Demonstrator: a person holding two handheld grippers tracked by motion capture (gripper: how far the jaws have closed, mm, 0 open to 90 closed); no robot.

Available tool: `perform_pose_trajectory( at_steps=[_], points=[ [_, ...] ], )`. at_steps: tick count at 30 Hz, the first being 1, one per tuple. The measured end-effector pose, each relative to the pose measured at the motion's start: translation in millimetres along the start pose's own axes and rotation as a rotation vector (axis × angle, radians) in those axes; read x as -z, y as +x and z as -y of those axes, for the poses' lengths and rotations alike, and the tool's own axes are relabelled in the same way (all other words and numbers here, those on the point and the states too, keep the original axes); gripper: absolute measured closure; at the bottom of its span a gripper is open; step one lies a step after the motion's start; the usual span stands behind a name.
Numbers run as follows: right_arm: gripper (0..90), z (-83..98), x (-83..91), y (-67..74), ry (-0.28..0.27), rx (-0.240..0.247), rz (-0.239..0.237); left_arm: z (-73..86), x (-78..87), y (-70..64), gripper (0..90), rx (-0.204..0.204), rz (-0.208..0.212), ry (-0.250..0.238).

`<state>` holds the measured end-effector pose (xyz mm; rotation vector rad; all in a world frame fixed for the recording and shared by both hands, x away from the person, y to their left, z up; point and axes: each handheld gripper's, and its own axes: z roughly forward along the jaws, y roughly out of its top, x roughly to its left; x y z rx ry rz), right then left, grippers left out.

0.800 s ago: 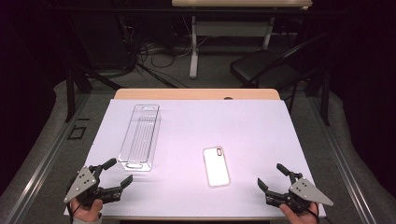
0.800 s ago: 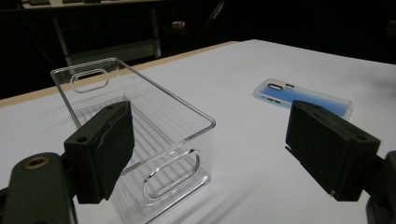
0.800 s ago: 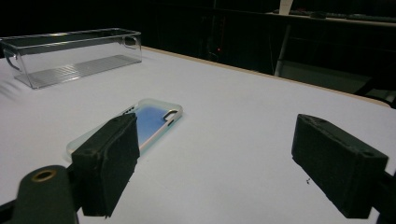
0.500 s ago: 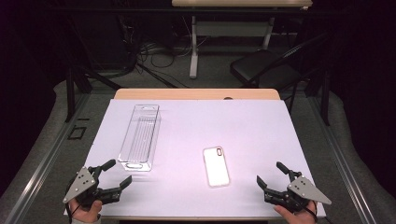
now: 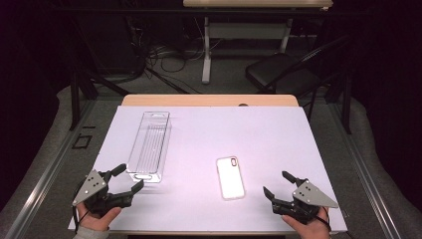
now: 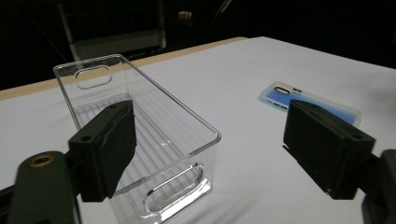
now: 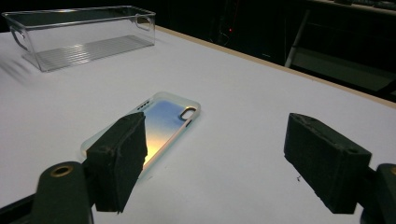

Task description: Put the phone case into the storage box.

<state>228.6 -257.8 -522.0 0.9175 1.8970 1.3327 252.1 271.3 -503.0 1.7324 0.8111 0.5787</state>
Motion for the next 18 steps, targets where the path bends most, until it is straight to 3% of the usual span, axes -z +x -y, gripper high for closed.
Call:
perform_pose_trajectory(
  at_steps=[3,6,11,18],
  points=[
    [21.6,-10.9,-5.2,-0.9,0.015,0.012,0.007,-7.0,-3.4,0.1,23.3,-0.005,0.020,0.010],
    [22.6,-24.7,-11.0,-2.0,0.031,0.029,0.006,-25.8,-9.8,1.0,23.6,0.011,0.054,0.009],
    [23.0,-41.7,-20.7,-3.3,0.037,0.049,-0.004,-47.4,-17.8,1.7,24.3,0.001,0.057,0.041],
    [15.3,-63.1,-45.0,-6.9,0.112,-0.003,-0.017,-75.2,-37.0,1.6,24.4,-0.002,0.058,0.014]
  ],
)
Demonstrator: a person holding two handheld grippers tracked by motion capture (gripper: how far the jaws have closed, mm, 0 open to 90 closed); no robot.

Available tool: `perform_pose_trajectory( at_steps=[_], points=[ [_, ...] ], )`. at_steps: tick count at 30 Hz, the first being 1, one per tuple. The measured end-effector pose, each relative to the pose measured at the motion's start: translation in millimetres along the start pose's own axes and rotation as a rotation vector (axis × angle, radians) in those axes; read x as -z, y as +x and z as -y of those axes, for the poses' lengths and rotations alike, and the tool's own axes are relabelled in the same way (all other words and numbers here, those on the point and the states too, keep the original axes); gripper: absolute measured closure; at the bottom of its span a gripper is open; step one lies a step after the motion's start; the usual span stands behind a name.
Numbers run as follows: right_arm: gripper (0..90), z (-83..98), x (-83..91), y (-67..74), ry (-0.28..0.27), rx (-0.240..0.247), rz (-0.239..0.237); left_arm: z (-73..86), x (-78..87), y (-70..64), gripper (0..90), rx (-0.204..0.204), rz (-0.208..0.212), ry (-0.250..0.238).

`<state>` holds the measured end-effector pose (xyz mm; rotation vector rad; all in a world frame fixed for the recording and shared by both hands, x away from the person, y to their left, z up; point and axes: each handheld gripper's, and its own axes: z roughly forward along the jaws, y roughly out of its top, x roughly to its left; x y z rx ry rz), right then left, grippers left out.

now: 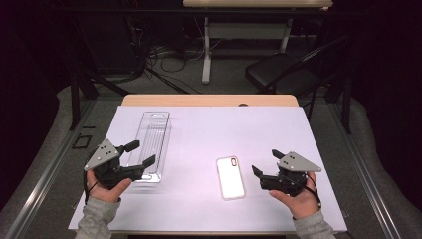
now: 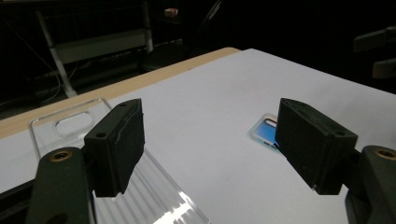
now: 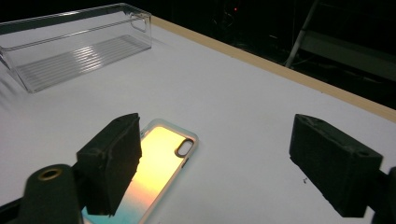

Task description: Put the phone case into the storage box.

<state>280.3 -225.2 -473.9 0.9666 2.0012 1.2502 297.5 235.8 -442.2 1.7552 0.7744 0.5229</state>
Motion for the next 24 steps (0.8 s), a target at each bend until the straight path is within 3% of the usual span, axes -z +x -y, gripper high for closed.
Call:
perform_pose_trajectory(
  at_steps=[5,8,11,16,20,24],
  points=[
    [16.1,-8.4,-9.7,2.9,0.037,0.007,-0.016,-9.3,-9.8,1.3,24.7,0.020,-0.004,0.005],
    [21.4,-13.4,-17.1,5.7,0.071,0.008,-0.025,-15.4,-16.2,3.2,24.7,0.046,-0.009,0.006],
    [33.7,-19.7,-27.0,6.9,0.110,-0.020,-0.047,-25.1,-23.6,7.7,24.2,0.065,-0.001,0.008],
    [46.0,-23.4,-38.5,8.2,0.165,-0.059,-0.063,-32.8,-30.2,11.6,21.0,0.082,0.000,-0.007],
    [51.7,-25.9,-45.7,11.5,0.179,-0.099,-0.088,-36.1,-30.3,19.0,20.5,0.117,0.002,-0.056],
    [52.0,-29.6,-51.6,14.2,0.197,-0.111,-0.090,-36.2,-29.6,24.1,20.9,0.128,-0.005,-0.046]
  ],
)
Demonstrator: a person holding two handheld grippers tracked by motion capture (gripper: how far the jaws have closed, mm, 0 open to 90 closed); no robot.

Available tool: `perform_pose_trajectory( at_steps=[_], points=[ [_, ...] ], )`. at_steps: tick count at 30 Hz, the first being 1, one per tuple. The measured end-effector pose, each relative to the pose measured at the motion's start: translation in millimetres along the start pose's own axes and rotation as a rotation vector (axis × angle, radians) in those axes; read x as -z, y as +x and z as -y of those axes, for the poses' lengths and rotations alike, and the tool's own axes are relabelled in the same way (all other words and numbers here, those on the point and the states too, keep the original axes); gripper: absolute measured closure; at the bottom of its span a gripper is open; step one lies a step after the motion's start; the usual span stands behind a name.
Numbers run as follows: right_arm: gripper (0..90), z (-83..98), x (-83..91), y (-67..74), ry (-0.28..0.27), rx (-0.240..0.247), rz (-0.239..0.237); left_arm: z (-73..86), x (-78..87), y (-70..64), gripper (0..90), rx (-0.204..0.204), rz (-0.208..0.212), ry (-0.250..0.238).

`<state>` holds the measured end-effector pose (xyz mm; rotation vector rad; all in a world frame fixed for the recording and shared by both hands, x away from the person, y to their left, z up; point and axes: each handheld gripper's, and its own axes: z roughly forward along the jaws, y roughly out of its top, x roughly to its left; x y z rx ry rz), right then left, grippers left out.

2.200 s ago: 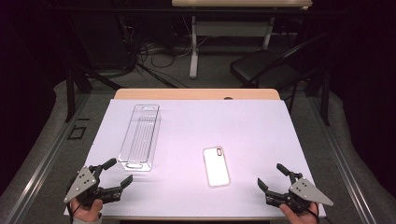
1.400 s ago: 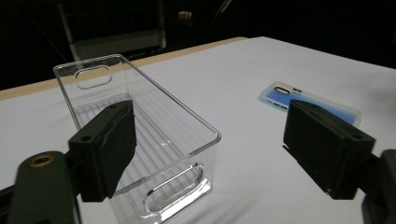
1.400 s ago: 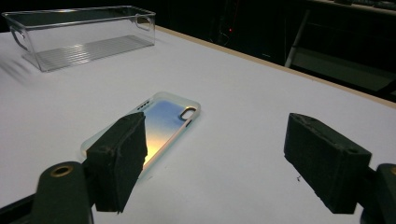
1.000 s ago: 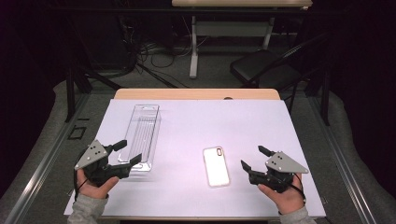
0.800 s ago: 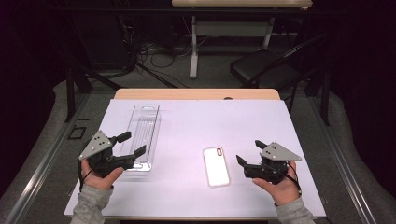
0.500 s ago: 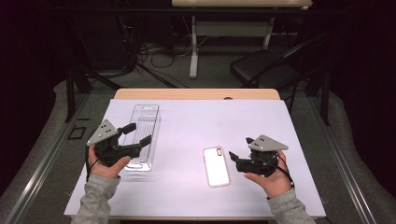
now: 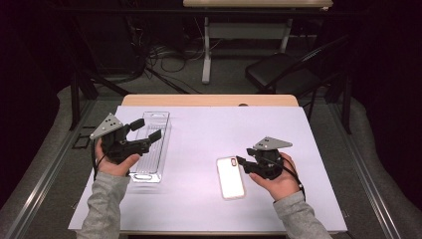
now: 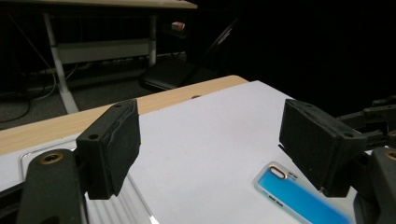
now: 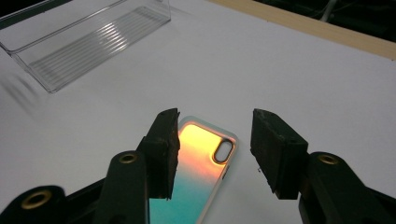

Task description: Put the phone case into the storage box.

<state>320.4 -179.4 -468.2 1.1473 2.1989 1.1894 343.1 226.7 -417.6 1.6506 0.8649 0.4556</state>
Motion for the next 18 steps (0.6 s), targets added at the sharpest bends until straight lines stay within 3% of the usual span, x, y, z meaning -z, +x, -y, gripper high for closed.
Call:
perform_pose_trajectory(
  at_steps=[3,4,5,7,11,15,18],
  points=[
    [53.1,-1.9,-3.1,0.3,0.026,-0.010,-0.003,1.4,0.3,3.5,22.8,-0.004,-0.008,0.027],
    [53.1,-3.4,-6.4,0.6,0.054,-0.050,-0.004,2.2,-0.4,3.8,22.8,-0.004,-0.015,0.038],
    [54.6,-4.3,-7.6,0.7,0.059,-0.055,-0.003,2.8,-1.1,4.0,22.8,-0.006,-0.023,0.049],
    [56.1,-6.8,-10.1,1.1,0.070,-0.050,0.005,4.0,-3.3,2.7,22.9,-0.017,-0.027,0.061],
    [61.5,-11.6,-13.0,2.9,0.076,0.002,0.027,4.6,-3.9,0.8,22.9,-0.024,-0.039,0.069],
    [64.1,-14.0,-17.1,4.4,0.135,-0.022,0.014,5.1,-3.5,1.1,22.9,-0.014,-0.032,0.079],
    [62.3,-15.6,-21.3,4.8,0.167,-0.022,0.042,5.4,-2.9,1.3,22.9,-0.012,-0.026,0.080]
  ],
)
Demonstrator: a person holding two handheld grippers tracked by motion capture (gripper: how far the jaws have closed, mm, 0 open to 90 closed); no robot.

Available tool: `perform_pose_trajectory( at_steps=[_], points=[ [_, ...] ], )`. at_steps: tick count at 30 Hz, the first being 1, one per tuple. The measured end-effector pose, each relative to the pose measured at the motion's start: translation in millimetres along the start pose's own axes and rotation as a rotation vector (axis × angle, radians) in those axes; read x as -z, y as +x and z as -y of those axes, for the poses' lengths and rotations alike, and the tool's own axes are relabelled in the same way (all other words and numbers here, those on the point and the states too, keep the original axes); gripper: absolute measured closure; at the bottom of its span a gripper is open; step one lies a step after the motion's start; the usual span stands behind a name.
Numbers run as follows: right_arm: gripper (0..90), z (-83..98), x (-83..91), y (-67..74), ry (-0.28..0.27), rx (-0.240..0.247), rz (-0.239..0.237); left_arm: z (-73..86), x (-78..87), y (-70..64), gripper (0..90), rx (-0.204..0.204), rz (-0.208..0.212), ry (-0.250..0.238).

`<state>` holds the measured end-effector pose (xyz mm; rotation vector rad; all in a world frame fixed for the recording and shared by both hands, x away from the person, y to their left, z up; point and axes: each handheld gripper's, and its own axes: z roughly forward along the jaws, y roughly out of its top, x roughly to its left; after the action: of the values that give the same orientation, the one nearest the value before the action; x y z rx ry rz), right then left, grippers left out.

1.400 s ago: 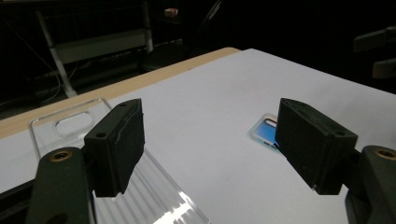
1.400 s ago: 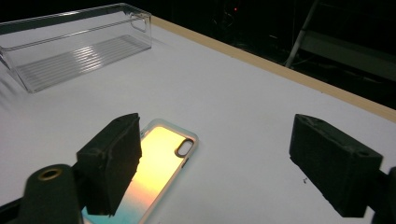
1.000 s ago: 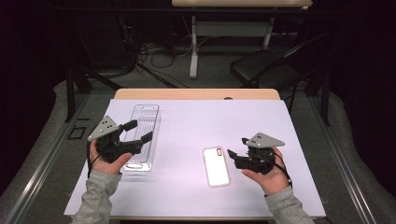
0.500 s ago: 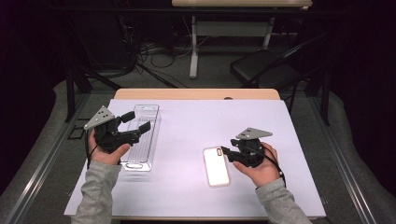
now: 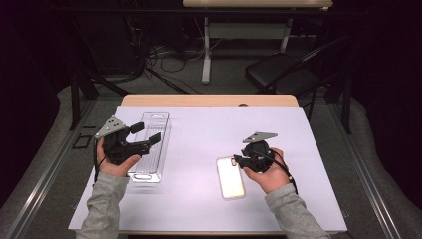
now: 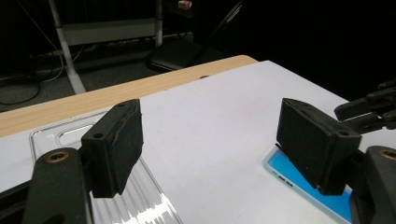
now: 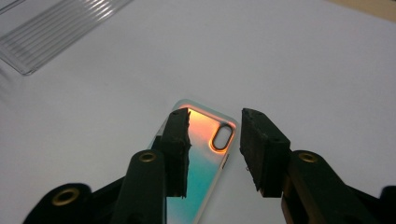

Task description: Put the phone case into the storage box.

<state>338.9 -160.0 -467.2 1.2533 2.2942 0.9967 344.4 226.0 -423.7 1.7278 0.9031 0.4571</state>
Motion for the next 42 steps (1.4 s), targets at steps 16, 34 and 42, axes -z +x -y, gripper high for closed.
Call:
perform_pose_trajectory(
  at_steps=[16,34,42],
  points=[
    [45.6,-10.8,-23.9,-2.1,0.215,-0.124,0.005,0.5,4.3,2.6,22.9,0.023,0.015,-0.001],
    [56.8,-8.0,-46.9,-2.9,0.335,-0.210,0.049,1.4,5.6,4.8,22.9,0.033,0.020,0.002],
    [58.2,-4.6,-53.2,-3.2,0.382,-0.273,0.043,1.4,6.0,5.3,23.0,0.034,0.022,0.002]
  ],
)
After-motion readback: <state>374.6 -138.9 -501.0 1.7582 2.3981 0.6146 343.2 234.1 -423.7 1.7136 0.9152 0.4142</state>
